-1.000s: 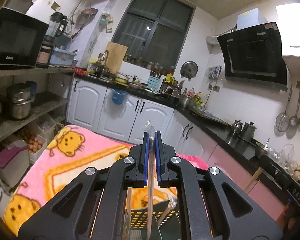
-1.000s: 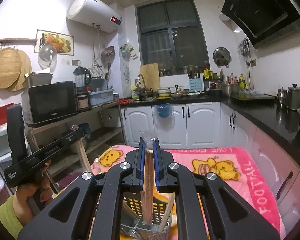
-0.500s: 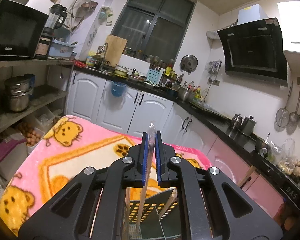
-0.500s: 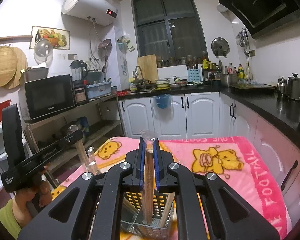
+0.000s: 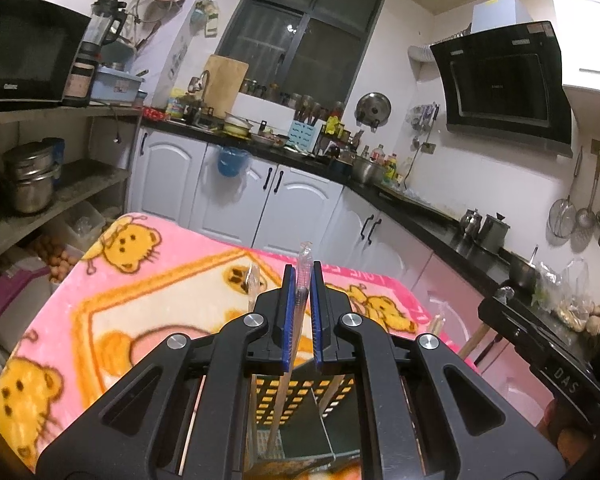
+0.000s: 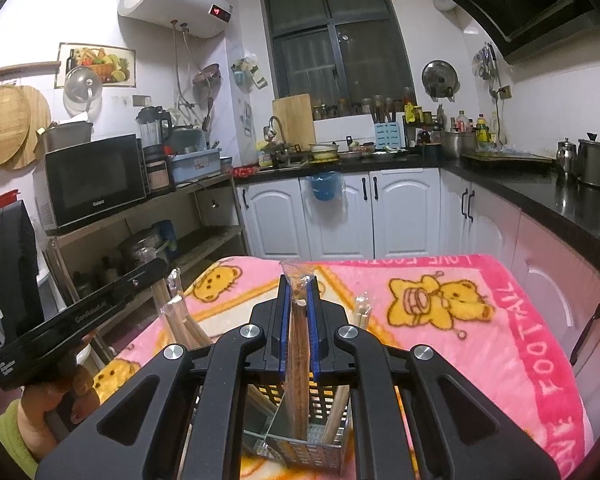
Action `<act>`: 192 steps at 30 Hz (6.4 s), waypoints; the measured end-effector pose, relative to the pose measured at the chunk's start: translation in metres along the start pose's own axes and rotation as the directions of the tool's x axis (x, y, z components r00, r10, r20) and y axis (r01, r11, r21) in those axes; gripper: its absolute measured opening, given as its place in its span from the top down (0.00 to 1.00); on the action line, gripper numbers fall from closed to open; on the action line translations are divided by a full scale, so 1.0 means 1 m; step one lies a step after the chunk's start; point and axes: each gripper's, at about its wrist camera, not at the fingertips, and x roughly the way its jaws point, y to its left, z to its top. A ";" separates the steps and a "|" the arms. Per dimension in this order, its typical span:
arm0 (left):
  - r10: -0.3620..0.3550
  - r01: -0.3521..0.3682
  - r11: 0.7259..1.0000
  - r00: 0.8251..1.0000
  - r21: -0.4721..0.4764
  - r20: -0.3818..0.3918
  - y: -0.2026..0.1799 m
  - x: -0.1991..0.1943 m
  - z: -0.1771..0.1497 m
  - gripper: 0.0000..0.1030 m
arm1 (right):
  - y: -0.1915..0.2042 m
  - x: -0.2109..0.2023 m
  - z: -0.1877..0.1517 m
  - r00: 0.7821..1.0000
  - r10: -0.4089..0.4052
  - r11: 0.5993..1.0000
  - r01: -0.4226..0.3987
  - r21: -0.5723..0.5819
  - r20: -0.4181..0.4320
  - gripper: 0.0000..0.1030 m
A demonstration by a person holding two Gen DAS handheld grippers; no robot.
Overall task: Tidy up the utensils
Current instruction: 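Lower the chopsticks into the caddy compartments with both tools, then open both tools and pull them up out of the caddy, then move both tools toward the remaining wrapped chopsticks beside the caddy, then close the left tool on a wrapped chopstick while the right tool grips another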
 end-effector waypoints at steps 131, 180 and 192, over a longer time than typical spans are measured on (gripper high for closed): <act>-0.037 0.084 0.992 0.906 0.094 -0.422 -0.023 -0.029 -0.140 0.11 | -0.048 -0.036 -0.125 0.933 -0.059 0.997 0.070 0.018 -0.355 0.40; 0.011 0.094 0.986 0.788 0.139 -0.615 -0.038 0.034 -0.197 0.85 | -0.069 0.047 -0.167 0.811 -0.015 0.999 0.040 0.029 -0.584 0.82; -0.033 0.097 0.992 0.806 0.077 -0.591 -0.022 0.020 -0.176 0.97 | -0.063 0.031 -0.147 0.852 -0.001 1.000 0.016 0.024 -0.523 0.87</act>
